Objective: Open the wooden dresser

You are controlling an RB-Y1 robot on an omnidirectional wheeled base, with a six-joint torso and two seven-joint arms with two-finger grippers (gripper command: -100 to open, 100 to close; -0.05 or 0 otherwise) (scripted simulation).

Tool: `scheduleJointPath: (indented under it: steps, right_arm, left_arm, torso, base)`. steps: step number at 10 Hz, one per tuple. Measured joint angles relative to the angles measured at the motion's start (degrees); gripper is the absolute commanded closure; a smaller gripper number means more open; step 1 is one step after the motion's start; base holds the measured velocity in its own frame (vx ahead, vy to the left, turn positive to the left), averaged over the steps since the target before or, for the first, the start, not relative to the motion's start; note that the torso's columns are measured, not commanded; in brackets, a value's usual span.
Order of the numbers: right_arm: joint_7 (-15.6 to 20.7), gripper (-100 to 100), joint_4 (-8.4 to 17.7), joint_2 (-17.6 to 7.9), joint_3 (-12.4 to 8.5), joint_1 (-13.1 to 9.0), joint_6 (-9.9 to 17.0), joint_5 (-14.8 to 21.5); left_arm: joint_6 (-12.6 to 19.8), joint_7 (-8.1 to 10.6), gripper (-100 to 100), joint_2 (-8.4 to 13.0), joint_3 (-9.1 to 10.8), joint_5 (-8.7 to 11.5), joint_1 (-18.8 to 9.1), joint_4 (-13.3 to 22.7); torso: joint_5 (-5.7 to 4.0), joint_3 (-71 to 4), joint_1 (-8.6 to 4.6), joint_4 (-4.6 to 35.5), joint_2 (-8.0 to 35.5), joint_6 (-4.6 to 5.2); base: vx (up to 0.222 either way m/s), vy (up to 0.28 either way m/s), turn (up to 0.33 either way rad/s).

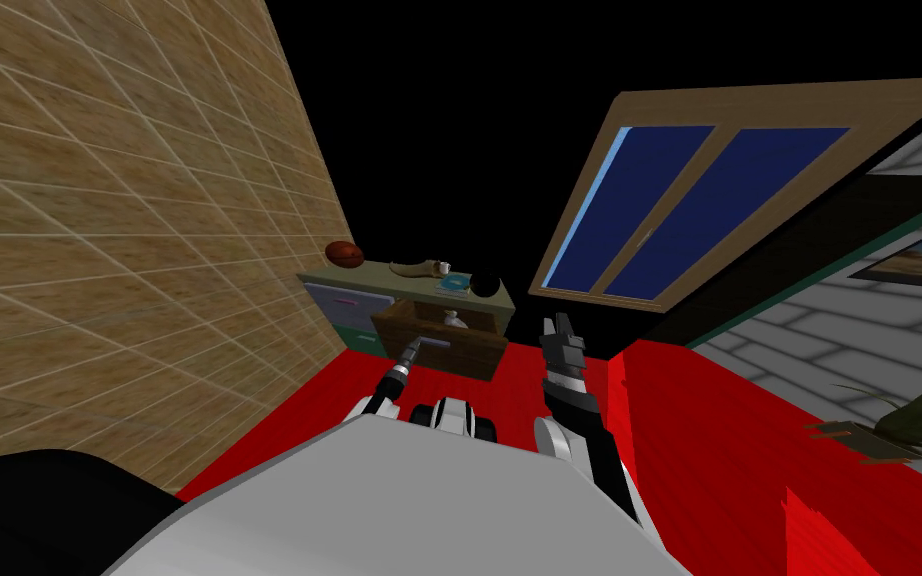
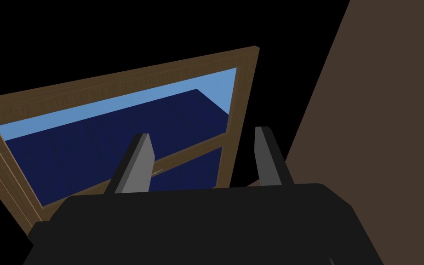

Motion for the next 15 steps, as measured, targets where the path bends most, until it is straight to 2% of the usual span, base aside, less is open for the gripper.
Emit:
scheduleJointPath:
  steps: [1,4,8,12,13,15]
  right_arm:
    - [0.00,0,0.00,0.00,0.00,0.01,0.00,0.00]
    - [0.00,0,-0.01,0.00,0.00,0.03,-0.01,0.00]
    - [0.00,0,-0.01,0.00,0.00,0.03,-0.01,0.00]
    - [0.00,0,-0.01,0.00,0.00,0.03,-0.01,0.00]
    - [0.00,0,-0.01,0.00,0.00,0.03,-0.01,0.00]
    - [0.00,0,-0.01,0.00,0.00,0.03,0.00,0.00]
  left_arm:
    - [0.17,0.01,-100,0.00,-0.15,-0.01,0.28,0.15]
    - [2.47,0.16,-100,0.42,-0.49,0.10,1.71,-3.40]
    - [6.58,0.41,-100,1.04,-1.11,0.25,4.37,-10.22]
    - [10.32,0.78,-100,1.70,-1.64,0.50,6.61,-14.86]
    - [10.43,0.84,0,1.72,-1.66,0.52,6.71,-14.85]
    - [10.56,0.87,0,1.72,-1.68,0.54,6.81,-14.63]
  torso:
    - [-0.03,-0.23,-0.02,-0.05,-0.43,0.01]
    - [0.11,-0.37,0.09,-0.27,-0.64,0.06]
    - [0.12,-0.16,0.05,-0.22,-0.31,0.05]
    - [-0.11,-0.03,-0.09,0.11,0.03,-0.04]
    - [-0.05,-0.01,-0.07,0.01,0.01,-0.01]
    - [0.03,-0.12,-0.04,-0.13,-0.18,0.03]
  base:
    - [-0.021,0.002,-0.008]
    - [0.015,0.000,-0.011]
    - [0.015,0.004,-0.013]
    - [0.009,0.000,-0.010]
    - [0.005,0.000,-0.002]
    - [0.000,0.000,0.000]
